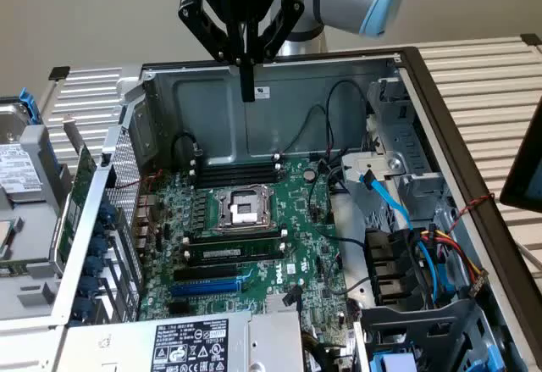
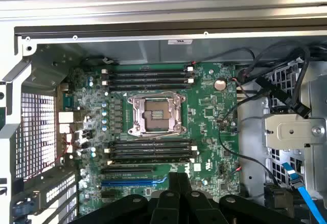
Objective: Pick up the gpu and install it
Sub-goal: 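Reach for the gpu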
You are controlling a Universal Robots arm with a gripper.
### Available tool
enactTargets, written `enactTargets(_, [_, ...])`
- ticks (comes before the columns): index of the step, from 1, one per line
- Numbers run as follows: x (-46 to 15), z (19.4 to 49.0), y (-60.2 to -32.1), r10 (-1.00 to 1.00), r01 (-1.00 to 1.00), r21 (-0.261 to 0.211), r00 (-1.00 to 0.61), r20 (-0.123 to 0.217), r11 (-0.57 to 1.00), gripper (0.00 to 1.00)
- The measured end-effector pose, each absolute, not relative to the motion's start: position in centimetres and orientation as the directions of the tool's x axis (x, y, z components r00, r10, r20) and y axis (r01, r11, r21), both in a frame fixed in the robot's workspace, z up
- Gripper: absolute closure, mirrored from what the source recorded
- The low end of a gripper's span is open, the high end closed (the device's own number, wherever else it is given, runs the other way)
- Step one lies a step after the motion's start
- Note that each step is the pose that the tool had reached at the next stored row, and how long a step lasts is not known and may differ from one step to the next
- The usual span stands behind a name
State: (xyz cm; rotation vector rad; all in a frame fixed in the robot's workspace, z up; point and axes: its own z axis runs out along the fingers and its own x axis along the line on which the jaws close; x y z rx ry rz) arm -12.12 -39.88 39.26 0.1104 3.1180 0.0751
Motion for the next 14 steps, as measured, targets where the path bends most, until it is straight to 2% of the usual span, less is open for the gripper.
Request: enactTargets(14, [-12.38,39.27,-39.88,0.071,0.07,0.049,-0.997,-0.019,0.996,0.89])
